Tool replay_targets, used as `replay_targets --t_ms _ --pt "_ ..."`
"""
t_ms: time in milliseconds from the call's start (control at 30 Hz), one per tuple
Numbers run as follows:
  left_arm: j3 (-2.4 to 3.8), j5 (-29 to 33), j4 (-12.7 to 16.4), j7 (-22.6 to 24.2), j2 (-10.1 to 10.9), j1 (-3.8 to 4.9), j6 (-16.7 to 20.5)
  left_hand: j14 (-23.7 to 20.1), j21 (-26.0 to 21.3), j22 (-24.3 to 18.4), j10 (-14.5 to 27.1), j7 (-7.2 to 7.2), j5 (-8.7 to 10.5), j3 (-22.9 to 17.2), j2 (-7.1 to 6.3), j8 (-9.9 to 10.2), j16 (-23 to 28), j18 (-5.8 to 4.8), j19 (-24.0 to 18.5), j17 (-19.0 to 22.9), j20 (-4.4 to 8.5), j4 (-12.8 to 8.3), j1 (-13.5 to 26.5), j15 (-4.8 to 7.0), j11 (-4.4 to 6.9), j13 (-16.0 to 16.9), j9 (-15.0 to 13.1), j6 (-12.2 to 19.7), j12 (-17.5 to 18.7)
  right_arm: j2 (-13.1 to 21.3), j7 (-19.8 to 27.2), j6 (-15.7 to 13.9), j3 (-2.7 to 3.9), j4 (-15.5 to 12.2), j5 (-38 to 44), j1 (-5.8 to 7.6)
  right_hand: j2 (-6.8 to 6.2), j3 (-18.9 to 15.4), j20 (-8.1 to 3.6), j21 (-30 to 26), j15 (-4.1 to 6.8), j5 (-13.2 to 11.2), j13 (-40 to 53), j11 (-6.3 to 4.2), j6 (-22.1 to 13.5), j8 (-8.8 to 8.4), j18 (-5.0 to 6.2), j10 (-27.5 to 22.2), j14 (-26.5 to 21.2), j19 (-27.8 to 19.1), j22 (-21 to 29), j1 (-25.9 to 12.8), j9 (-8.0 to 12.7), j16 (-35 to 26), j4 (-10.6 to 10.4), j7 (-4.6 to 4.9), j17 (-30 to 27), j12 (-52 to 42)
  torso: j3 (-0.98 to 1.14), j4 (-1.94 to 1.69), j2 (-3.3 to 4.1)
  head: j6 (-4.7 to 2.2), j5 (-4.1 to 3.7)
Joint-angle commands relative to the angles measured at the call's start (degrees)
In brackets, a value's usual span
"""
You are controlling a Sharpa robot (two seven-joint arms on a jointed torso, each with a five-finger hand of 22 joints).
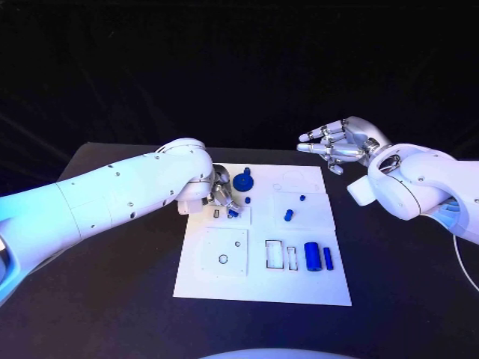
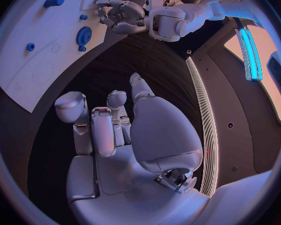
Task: Assemble the parts on the task board
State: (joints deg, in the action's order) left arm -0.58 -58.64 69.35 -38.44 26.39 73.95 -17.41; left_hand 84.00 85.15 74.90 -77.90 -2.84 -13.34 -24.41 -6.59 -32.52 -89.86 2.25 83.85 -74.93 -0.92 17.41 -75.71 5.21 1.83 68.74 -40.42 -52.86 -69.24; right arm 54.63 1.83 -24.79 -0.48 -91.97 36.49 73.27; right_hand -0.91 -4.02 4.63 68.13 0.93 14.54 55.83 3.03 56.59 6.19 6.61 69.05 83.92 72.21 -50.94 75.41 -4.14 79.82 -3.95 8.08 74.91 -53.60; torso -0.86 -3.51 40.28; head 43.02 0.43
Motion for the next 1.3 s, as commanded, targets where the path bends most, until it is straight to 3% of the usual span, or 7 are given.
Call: replay_targets --t_ms 33,467,700,833,1033,1300 --pt "0.02 1.9 1.3 0.6 0.7 0.02 2.6 6.0 -0.1 8.5 -0.2 0.24 0.33 -13.8 -0.83 -0.8 -0.1 -0.49 3.1 -15.1 -0.24 -11.0 3.2 -0.19 -0.13 -0.2 -1.0 0.1 0.3 -0.1 -0.2 1.4 -0.06 0.1 0.2 -0.02 0.23 -0.3 0.07 -0.4 0.42 0.2 -0.2 -0.03 -0.5 0.35 0.87 -0.7 2.8 -0.4 0.3 0.7 0.1 -0.5 0.2 -0.07 1.0 0.4 0.05 -0.12 -0.08 0.03 -0.03" --pt "-0.26 0.9 4.3 0.9 3.0 -0.44 8.4 6.0 0.3 9.1 -0.2 0.42 0.46 -17.1 -1.49 -1.5 -0.1 -0.64 3.4 -15.1 -0.21 -12.8 5.5 -0.03 -0.03 -0.7 -2.2 0.3 0.6 -0.1 -0.4 2.3 -0.29 0.4 0.3 -0.06 0.24 -0.7 0.11 -0.8 0.34 -0.1 -0.3 0.07 -0.7 0.34 0.91 -0.9 2.7 -0.5 0.7 0.8 0.1 -0.5 0.2 0.02 1.1 0.5 0.01 -0.15 -0.10 -0.09 0.31" --pt "-0.49 -2.5 4.2 1.4 3.2 -1.31 10.1 6.0 0.4 9.3 -0.3 0.41 0.59 -17.4 -1.30 -1.6 -0.1 -0.69 3.5 -15.1 -0.18 -12.9 5.9 -0.01 -0.02 -0.8 -2.4 0.3 0.6 0.0 -0.7 2.3 -0.33 0.5 0.2 -0.08 0.34 -0.8 0.13 -0.8 0.32 -0.3 -0.4 0.10 -0.7 0.37 0.91 -0.9 2.7 -0.5 0.8 0.6 0.1 -0.6 0.0 0.04 1.0 0.5 -0.07 -0.25 -0.19 -0.12 0.42" --pt "-0.57 -4.0 4.1 1.3 3.1 -1.79 10.1 6.0 0.3 9.2 -0.3 0.40 0.71 -17.5 -1.14 -1.6 -0.1 -0.66 3.5 -15.1 -0.18 -12.8 6.2 -0.01 -0.03 -0.9 -2.5 0.4 0.7 0.0 -0.8 2.3 -0.36 0.5 0.2 -0.10 0.39 -0.9 0.14 -0.9 0.31 -0.3 -0.4 0.10 -0.7 0.39 0.92 -0.9 2.7 -0.6 0.9 0.6 0.1 -0.6 0.0 0.05 1.0 0.5 -0.09 -0.09 -0.17 -0.03 0.68" --pt "-0.67 -5.2 4.5 1.1 3.4 -2.08 9.5 6.0 0.3 9.2 -0.3 0.41 0.77 -17.5 -1.15 -1.7 -0.1 -0.65 3.5 -15.1 -0.17 -12.9 6.3 -0.01 -0.03 -0.9 -2.5 0.4 0.7 0.0 -0.8 2.3 -0.40 0.6 0.2 -0.12 0.39 -0.9 0.14 -0.9 0.31 -0.3 -0.4 0.11 -0.7 0.39 0.92 -0.9 2.7 -0.6 0.9 0.6 0.1 -0.6 0.0 0.05 1.0 0.5 -0.03 -0.18 -0.19 -0.07 0.58" --pt "-0.94 -6.1 5.9 0.1 4.3 -2.19 5.6 6.0 0.3 9.2 0.0 0.42 0.92 -17.5 -1.23 -1.7 -0.1 -0.65 3.5 -15.1 -0.17 -13.0 6.5 -0.01 -0.03 -1.4 -2.5 0.5 1.2 0.0 -0.6 2.7 -0.43 0.6 0.2 -0.14 0.49 -1.0 0.15 -0.9 0.30 -0.3 -0.4 0.12 -0.7 0.41 0.93 -0.9 2.7 -0.6 0.9 0.5 0.1 -0.6 -0.1 0.05 1.0 0.5 -0.04 -0.18 -0.11 0.07 0.67"
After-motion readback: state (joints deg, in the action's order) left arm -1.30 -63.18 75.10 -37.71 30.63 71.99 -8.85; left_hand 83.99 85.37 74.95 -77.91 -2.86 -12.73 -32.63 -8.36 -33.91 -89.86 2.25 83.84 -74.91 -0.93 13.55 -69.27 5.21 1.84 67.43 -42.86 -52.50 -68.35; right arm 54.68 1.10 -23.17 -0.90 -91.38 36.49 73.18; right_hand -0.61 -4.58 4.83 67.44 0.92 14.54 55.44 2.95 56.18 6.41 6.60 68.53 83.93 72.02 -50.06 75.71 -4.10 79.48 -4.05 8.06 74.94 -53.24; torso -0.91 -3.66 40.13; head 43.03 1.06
